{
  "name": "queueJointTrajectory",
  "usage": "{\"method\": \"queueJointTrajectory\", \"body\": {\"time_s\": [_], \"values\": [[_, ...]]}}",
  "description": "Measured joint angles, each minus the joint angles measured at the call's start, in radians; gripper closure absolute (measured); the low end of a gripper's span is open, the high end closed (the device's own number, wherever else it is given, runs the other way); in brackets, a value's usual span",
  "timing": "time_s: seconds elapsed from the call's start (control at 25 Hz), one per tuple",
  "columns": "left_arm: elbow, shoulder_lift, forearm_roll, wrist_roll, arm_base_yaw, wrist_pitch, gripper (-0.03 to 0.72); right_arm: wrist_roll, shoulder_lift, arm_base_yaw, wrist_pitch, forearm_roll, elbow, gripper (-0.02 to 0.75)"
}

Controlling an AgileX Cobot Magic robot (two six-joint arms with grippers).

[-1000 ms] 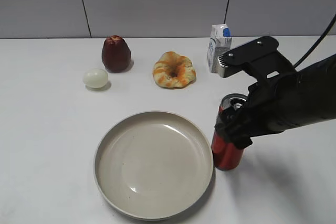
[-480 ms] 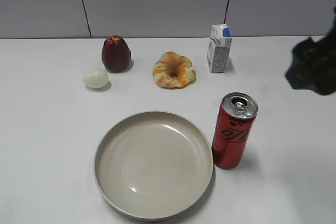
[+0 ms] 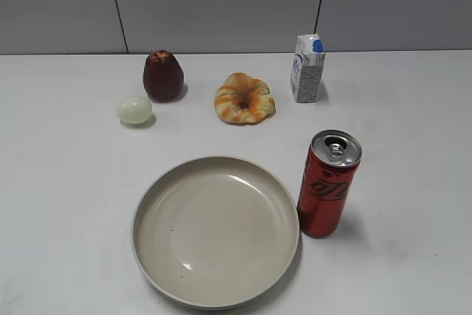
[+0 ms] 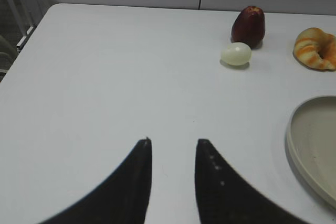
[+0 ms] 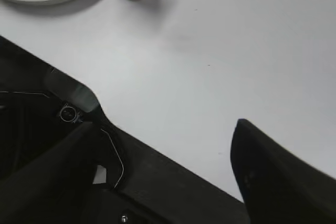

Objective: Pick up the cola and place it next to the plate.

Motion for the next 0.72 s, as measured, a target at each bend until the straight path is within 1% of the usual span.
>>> {"method": "queueJointTrajectory", "body": {"time_s": [0.16,0.4,0.72], "values": [[0.000,0.000,0.000,0.000,0.000,0.000,0.460,-0.015,-0.121,0.000,-0.003,0.004,0.101,0.145],[0.000,0.000,0.000,0.000,0.000,0.000,0.460,-0.019,-0.170,0.000,-0.106,0.013,0.140,0.151],[0.000,0.000,-0.001,0.000,0.000,0.000,0.460,-0.030,-0.170,0.000,-0.126,0.027,0.146,0.152]]}}
